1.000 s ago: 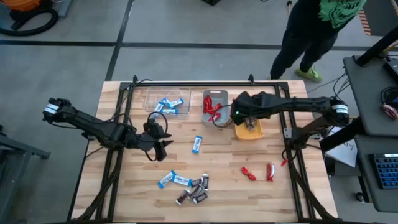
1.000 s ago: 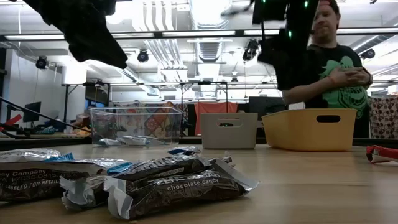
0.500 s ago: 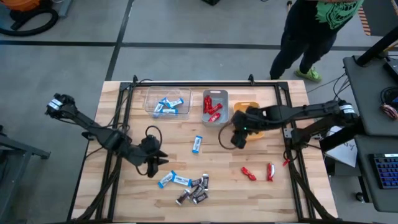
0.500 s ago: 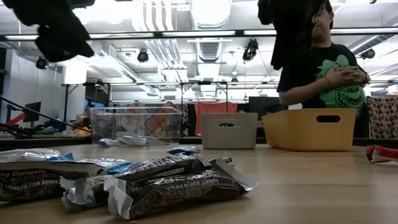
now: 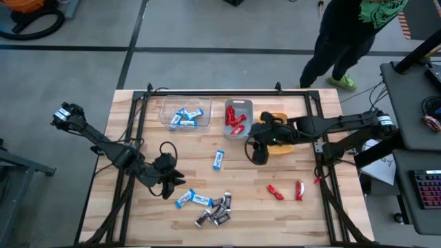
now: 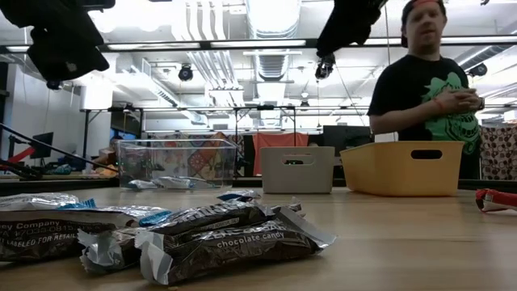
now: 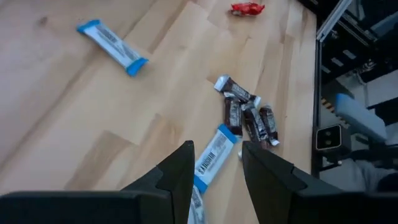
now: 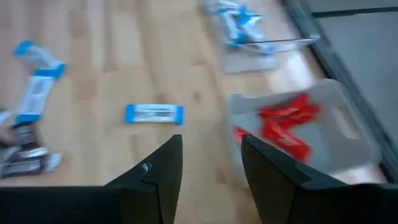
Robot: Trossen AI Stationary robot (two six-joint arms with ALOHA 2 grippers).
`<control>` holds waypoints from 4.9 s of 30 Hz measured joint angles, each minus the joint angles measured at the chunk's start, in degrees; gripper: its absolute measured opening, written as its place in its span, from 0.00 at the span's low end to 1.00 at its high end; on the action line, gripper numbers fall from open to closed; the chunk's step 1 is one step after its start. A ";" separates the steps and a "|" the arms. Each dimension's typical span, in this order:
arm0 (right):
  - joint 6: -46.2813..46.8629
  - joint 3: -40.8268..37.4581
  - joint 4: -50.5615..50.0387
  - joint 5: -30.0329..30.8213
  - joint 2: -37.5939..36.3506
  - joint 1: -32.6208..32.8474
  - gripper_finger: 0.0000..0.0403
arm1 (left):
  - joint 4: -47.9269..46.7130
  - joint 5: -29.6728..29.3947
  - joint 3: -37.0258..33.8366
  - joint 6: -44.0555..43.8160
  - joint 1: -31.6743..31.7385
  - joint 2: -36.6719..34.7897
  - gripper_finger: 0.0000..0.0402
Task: Organize candy in baskets
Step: Put the white chocolate into the transparent bin, then put the red chocolate into the gray bin
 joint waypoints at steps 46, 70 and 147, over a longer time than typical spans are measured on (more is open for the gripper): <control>4.99 -12.11 1.40 -4.21 0.36 4.40 0.42 | -1.86 -2.83 8.10 -13.68 -11.85 38.71 0.24; 1.44 -12.36 2.21 -4.61 0.36 4.40 0.42 | -12.13 -11.46 17.28 -8.07 -11.80 28.47 0.10; 10.27 -12.36 2.12 -7.69 0.36 1.60 0.49 | -8.24 14.77 17.38 92.33 67.23 24.07 0.38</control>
